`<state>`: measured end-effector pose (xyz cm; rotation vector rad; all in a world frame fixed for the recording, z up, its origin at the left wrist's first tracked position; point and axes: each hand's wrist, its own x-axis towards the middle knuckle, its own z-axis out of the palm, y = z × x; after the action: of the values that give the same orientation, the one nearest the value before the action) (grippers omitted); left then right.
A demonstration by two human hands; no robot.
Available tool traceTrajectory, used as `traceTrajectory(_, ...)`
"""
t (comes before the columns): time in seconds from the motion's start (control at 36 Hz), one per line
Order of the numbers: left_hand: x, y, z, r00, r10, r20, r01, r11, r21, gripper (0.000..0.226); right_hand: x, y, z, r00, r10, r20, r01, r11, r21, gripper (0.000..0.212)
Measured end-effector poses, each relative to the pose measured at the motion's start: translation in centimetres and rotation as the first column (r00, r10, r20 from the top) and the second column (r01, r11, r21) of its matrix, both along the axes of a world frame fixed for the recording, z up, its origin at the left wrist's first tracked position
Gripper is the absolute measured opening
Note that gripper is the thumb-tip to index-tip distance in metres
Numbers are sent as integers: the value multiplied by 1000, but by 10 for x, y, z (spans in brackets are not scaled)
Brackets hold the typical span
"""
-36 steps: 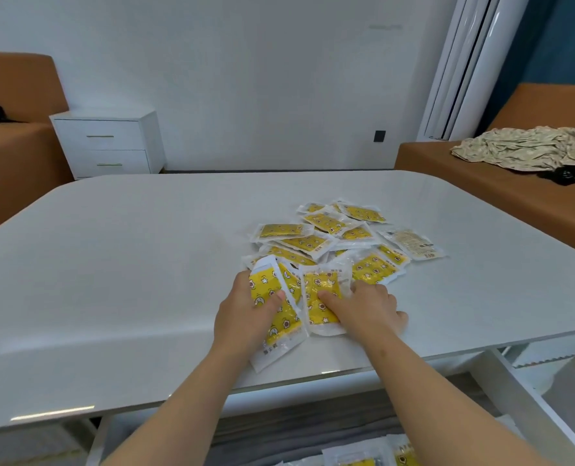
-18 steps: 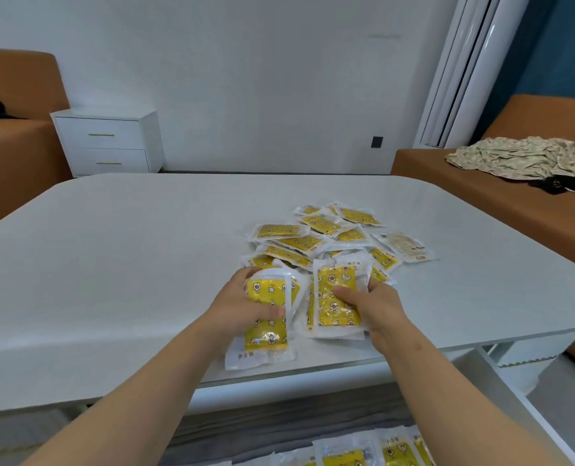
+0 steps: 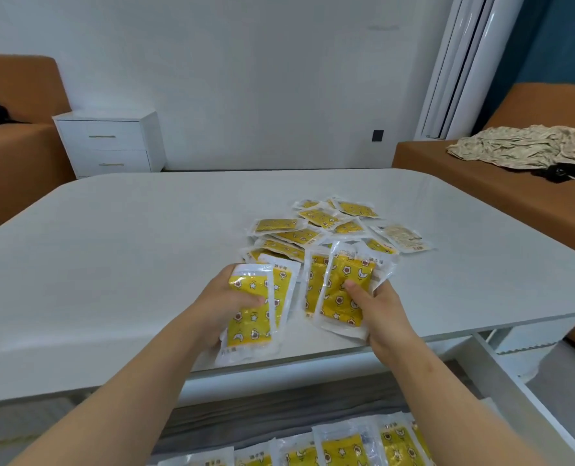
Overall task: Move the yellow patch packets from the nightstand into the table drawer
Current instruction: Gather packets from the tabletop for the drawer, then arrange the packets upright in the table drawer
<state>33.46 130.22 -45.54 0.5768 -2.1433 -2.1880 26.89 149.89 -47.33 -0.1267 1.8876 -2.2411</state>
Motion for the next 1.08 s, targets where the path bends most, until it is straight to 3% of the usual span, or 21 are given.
traceTrajectory(0.14,14,11,1,996,21,-83,-21,1000,-1,60,15,11,-2,988,135,70,-124,981,-152,30)
traceTrajectory(0.25,35,28,-2,985,73,-154,-63,996,66,46,33,33,-5,945,317,86,-289,927,-239,35)
traceTrajectory(0.36,56,47,-14,970,123,-210,-113,992,61,46,43,59,-19,918,371,136,-347,922,-172,28)
traceTrajectory(0.44,66,62,-29,967,107,-229,-131,987,-90,49,45,74,-30,906,382,180,-366,923,-118,24)
traceTrajectory(0.53,69,77,-48,979,76,-190,-102,986,-133,47,43,88,-37,922,326,210,-325,945,-38,16)
traceTrajectory(0.64,60,93,-60,994,-7,-111,-9,990,-142,50,35,104,-42,954,223,202,-256,954,154,31)
traceTrajectory(0.75,53,114,-59,992,-95,-82,81,984,-158,57,23,123,-45,974,124,190,-176,941,290,13)
traceTrajectory(0.97,36,168,-66,956,-291,31,291,930,-223,91,4,169,-53,983,-68,172,-20,886,464,8)
traceTrajectory(1.08,20,192,-71,966,-258,-8,251,946,-203,68,0,184,-58,982,-109,156,8,844,536,10)
